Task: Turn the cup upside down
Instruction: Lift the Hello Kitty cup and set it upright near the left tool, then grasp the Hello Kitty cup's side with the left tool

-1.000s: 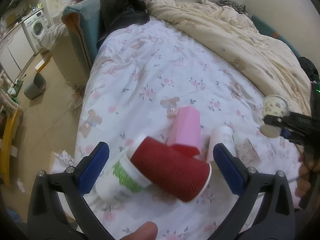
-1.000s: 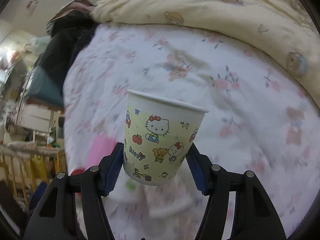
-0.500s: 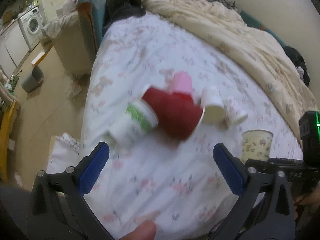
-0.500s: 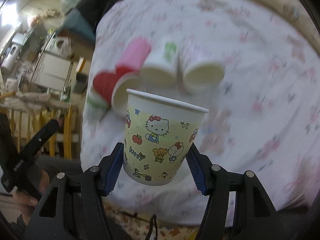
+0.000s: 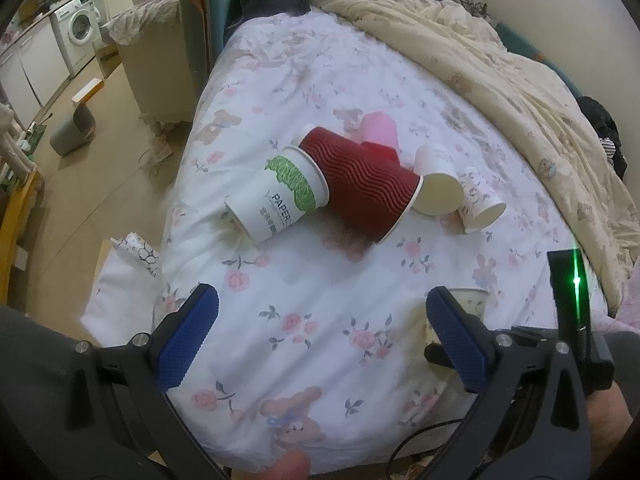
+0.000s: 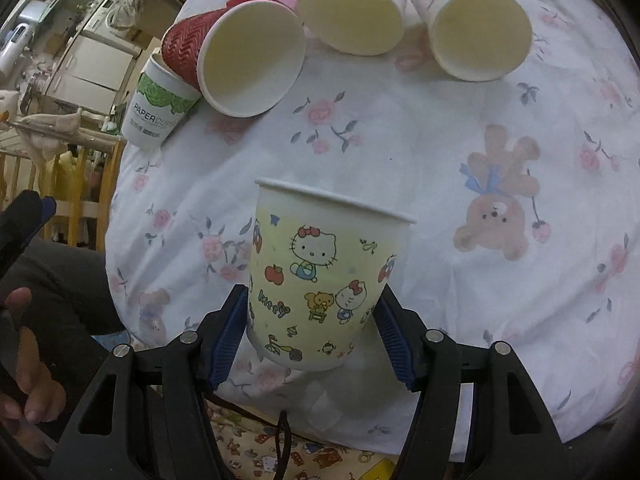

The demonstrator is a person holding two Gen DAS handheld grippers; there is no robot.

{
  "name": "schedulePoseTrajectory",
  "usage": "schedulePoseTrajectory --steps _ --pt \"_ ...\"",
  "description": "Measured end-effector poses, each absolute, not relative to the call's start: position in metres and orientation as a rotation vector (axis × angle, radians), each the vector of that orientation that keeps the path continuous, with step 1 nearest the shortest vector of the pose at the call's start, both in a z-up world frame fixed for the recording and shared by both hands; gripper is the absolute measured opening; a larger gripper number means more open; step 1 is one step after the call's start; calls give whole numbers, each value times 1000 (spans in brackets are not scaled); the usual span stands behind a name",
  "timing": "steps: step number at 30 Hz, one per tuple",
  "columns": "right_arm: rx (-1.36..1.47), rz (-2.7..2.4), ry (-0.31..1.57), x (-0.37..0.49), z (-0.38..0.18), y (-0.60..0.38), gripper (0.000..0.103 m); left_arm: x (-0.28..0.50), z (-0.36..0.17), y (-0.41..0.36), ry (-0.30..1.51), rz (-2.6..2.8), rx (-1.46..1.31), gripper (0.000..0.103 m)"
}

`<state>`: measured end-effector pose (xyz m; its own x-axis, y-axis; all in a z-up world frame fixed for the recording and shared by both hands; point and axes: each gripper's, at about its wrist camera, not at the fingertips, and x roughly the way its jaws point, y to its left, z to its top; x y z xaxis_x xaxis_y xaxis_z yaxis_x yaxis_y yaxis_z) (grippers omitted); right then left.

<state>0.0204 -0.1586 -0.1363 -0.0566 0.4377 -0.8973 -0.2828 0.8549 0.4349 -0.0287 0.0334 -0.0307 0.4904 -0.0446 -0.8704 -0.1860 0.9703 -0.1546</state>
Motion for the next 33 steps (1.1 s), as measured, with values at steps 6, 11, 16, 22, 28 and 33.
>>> schedulePoseTrajectory --steps 6,11,16,22,28,33 --pt "103 585 1508 19 -136 -154 88 -26 -32 32 1063 88 -249 103" --pt "126 578 1478 15 -115 -167 96 -26 -32 31 1065 100 -248 103" --pt "204 553 1385 13 -85 -190 96 -24 -32 23 1072 78 -223 103" --pt "325 429 1227 14 -64 -233 96 -21 -40 6 1107 43 -216 103" --pt "420 350 1170 19 -60 -267 97 -16 -50 -31 1147 -17 -124 102" --pt "441 326 1142 16 -58 -277 97 -10 -65 -65 1191 -56 -99 98"
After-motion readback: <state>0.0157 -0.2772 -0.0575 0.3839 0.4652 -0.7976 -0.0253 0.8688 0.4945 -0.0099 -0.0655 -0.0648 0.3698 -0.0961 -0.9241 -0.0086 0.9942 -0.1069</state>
